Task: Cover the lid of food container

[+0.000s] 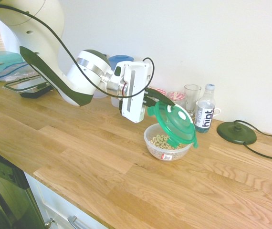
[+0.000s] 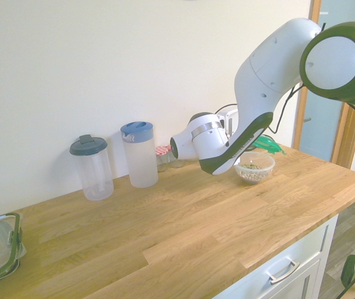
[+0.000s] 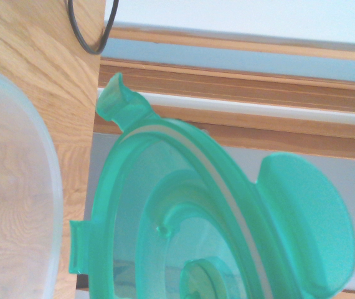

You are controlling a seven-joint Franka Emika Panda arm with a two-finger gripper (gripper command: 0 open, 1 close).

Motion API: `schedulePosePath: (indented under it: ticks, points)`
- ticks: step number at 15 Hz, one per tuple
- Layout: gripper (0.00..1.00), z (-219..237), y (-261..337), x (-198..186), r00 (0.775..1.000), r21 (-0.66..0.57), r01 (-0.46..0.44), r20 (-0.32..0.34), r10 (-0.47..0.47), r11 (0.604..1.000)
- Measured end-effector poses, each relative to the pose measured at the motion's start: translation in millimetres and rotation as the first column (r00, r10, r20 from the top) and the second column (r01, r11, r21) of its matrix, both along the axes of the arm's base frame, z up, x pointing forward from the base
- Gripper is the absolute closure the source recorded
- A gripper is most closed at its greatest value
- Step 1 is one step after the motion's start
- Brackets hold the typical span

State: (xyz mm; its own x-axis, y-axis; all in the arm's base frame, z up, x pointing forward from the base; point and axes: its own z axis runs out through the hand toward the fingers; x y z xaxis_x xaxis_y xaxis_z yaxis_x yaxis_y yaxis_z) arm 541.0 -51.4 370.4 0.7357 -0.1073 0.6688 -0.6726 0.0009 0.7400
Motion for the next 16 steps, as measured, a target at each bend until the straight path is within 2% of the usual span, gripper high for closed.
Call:
schedulePosePath:
  ticks: [4,12,13,16]
  points:
    - [1.00,-12.1,3.8,14.5,1.000,-0.004,0.004,-0.008,-0.004,1.000]
    - [1.00,-19.0,13.9,9.4,0.999,-0.014,0.041,-0.026,-0.041,0.999]
    - [0.00,-19.2,13.7,8.7,0.999,-0.015,0.047,-0.026,-0.047,0.999]
    - [0.00,-20.6,16.8,7.1,0.998,-0.014,0.050,-0.026,-0.050,0.999]
